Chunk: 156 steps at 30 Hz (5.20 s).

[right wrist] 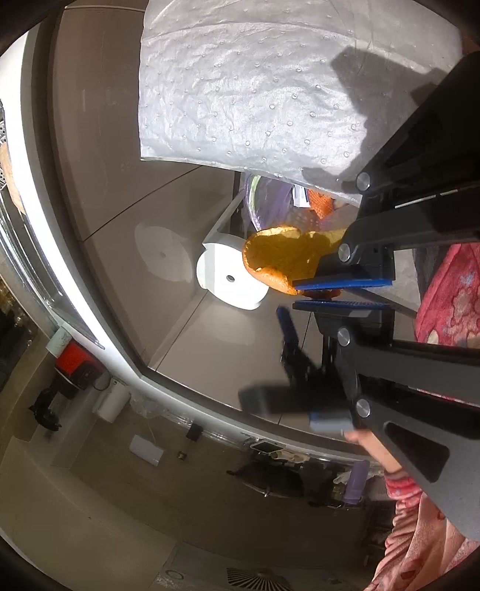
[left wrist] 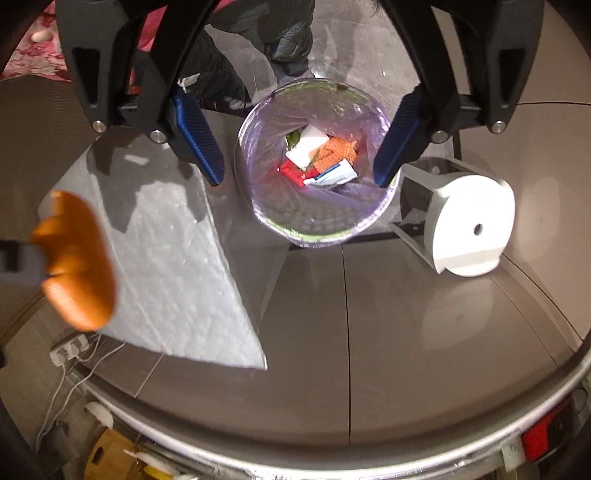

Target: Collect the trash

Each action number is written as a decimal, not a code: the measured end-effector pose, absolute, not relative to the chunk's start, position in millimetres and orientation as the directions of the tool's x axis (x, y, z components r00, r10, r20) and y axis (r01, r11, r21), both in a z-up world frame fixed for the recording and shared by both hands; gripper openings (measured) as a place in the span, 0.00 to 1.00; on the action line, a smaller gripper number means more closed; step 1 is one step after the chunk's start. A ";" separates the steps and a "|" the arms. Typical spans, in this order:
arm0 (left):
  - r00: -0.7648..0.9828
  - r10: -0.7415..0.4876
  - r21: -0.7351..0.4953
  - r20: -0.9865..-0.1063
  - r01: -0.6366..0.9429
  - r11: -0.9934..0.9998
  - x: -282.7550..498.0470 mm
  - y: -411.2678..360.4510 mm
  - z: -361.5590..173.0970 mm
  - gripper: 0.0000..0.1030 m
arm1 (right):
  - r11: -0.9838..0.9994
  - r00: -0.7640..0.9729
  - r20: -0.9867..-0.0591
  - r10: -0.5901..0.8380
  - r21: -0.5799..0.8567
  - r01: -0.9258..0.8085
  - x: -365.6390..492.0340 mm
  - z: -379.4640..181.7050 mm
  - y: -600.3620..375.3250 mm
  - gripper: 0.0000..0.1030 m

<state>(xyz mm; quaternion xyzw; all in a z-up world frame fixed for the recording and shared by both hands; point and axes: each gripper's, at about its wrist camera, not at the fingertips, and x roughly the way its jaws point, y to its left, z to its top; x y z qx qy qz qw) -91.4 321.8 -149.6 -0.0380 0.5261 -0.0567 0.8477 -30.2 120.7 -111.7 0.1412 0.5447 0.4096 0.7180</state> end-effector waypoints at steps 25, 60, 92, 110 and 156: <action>0.572 0.003 -0.001 -0.821 -0.006 1.000 -167.3 331.0 -40.7 0.89 | 0.686 -0.033 -0.796 0.605 0.542 -0.485 -17.4 -204.0 210.9 0.55; 0.514 -0.165 0.026 -0.842 0.344 0.939 -43.6 36.8 -47.8 0.93 | 0.982 0.402 -0.897 0.184 0.154 -0.105 41.5 -224.6 -197.1 0.32; 0.558 -0.021 -0.011 -0.829 0.021 1.000 -85.8 211.3 -49.3 0.93 | 0.777 0.373 -0.827 0.421 0.117 -0.618 -19.6 -121.3 56.7 0.24; 0.549 0.027 -0.049 -0.835 -0.122 0.991 -158.7 357.9 -56.3 0.93 | 0.568 0.143 -0.920 0.366 0.099 -0.817 -47.6 -205.6 267.0 0.24; 0.594 -0.398 -0.087 -0.699 0.482 0.872 -90.4 142.9 24.7 0.93 | 0.997 0.705 -0.705 -0.073 -0.056 0.048 -124.7 15.1 -41.0 0.98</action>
